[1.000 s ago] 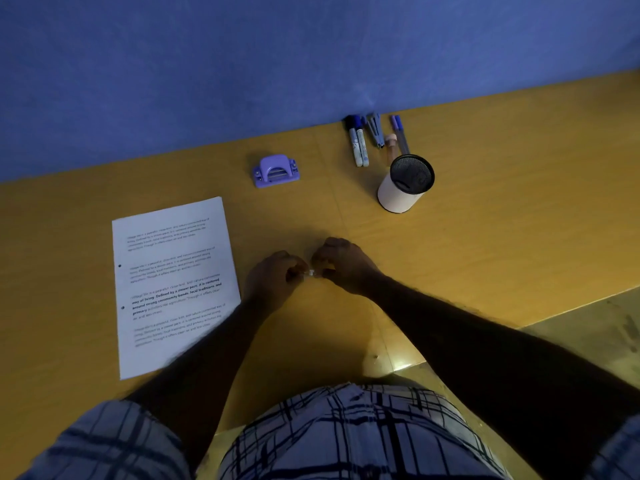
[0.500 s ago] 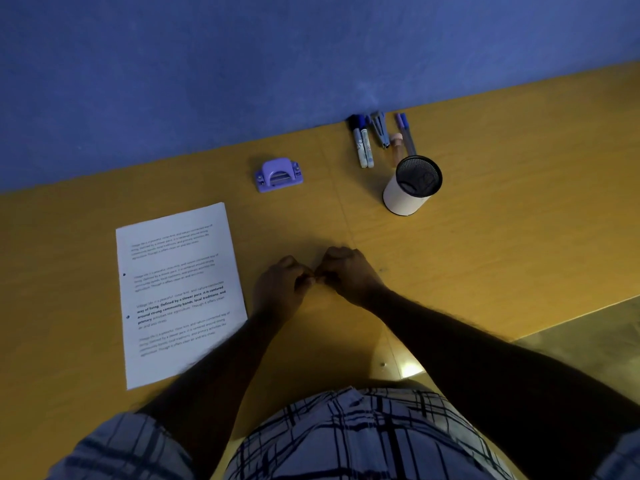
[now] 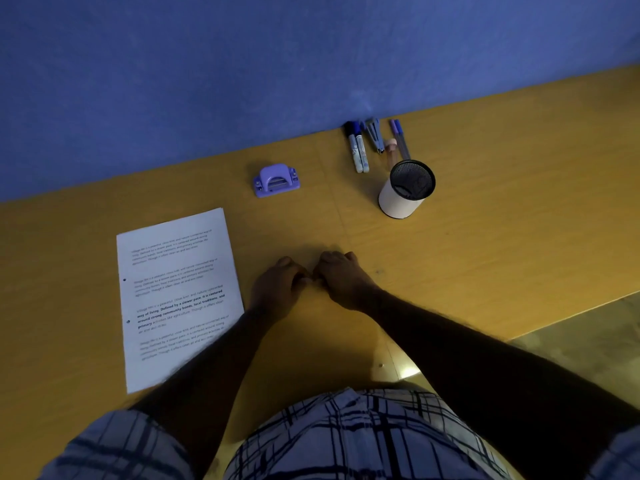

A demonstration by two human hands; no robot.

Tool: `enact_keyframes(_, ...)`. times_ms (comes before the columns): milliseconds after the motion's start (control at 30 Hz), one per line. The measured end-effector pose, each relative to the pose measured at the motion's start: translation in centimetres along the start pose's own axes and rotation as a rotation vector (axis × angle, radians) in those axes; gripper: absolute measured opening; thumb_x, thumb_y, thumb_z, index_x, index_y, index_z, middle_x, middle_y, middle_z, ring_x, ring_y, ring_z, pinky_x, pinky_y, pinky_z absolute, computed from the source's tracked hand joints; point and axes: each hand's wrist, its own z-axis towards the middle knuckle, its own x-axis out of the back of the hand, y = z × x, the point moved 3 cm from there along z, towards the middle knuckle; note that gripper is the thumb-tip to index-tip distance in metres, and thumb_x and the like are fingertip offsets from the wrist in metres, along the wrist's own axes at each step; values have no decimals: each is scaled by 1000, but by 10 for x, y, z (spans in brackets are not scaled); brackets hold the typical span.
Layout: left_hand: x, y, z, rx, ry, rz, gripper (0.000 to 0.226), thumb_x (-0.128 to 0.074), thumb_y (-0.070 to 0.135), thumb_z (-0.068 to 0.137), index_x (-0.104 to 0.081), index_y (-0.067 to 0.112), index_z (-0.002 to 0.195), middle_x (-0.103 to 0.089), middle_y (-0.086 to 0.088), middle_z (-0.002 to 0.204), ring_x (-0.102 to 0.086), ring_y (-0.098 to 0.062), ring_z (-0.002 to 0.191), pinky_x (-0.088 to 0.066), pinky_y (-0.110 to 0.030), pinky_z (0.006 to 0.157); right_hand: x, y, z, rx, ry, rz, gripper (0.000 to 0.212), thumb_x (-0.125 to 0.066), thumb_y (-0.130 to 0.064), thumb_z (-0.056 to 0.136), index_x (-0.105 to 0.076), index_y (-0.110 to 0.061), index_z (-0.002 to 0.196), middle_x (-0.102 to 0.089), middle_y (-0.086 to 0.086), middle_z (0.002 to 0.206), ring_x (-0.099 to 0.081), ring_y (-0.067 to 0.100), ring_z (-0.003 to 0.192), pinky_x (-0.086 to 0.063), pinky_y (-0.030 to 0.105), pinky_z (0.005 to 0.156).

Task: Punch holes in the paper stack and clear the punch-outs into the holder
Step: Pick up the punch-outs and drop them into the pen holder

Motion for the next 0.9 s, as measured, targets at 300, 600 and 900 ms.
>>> enact_keyframes(300,16,-4,-2,115,31,-356,14,-61,16,92,-65,9,103,-62,3,92,-55,1,80,-41,-6,67,6,14,-17,-208,35,318,17,-51,-14,95,-60,-11,109,-56,6,114,-53,22,105,-41,40,90)
enact_keyframes(600,32,56,25,64,165,-537,9,-69,17,85,-72,9,86,-70,6,72,-62,2,64,-47,-10,63,49,33,-35,-311,186,846,12,-51,-6,96,-62,-10,94,-58,-2,84,-54,12,76,-44,18,67)
enact_keyframes(900,48,137,80,-45,114,-623,14,-67,12,87,-72,8,98,-74,-5,87,-71,-12,76,-60,-29,72,112,68,-45,-314,398,1035,18,-52,-11,98,-63,-9,83,-60,2,79,-52,9,69,-43,13,59)
